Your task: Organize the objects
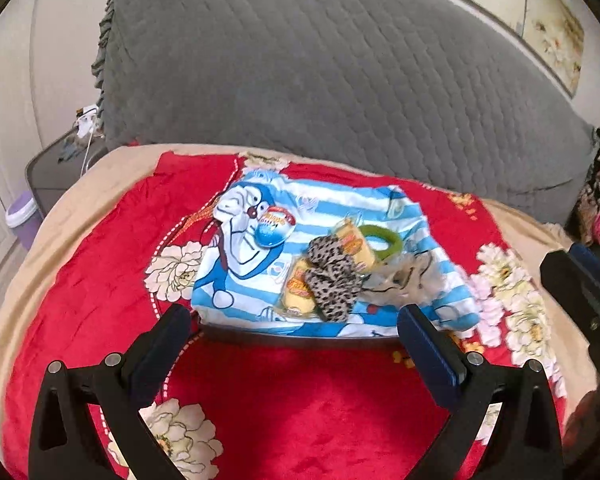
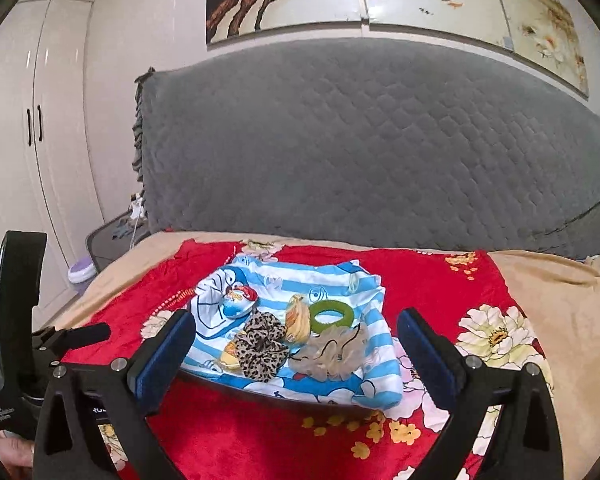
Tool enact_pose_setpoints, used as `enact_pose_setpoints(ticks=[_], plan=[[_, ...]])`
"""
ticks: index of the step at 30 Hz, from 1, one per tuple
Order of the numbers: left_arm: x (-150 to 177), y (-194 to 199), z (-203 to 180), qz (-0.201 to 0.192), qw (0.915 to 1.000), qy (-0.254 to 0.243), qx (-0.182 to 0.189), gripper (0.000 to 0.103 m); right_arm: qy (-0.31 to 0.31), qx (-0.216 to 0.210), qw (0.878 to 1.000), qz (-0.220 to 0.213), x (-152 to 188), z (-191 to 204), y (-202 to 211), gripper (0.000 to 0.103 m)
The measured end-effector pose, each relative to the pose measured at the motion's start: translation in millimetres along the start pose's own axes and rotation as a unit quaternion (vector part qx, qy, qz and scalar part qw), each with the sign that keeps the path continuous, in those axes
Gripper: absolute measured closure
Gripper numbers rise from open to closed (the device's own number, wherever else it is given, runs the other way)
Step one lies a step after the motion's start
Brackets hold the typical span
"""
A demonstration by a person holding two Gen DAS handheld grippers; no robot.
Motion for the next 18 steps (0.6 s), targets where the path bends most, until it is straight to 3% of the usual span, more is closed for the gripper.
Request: enact_pose_setpoints(ticks=[11,18], plan=[[9.3,33.6,2.9,-0.014,0.9996,0.016,0.016,0.000,0.009,0.004,1.000,-0.014,13.2,11.9,32.4,0.001],[25.3,49.4,-0.2,-0.029,0.9993,-0.007,-0.023,0.000,0.022,0.015,0.999,-0.037,18.6,17.8,53.6,0.001]])
Point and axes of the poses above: each gripper's, at about its wrist camera, not at the fingertips, and y roughly against the way its jaws point, z to its left, x to its underside, the point moved 2 cm from there along -y, roughly the way its jaws point, and after that the axes turned 7 degrees about z, right-handed, at the moved point
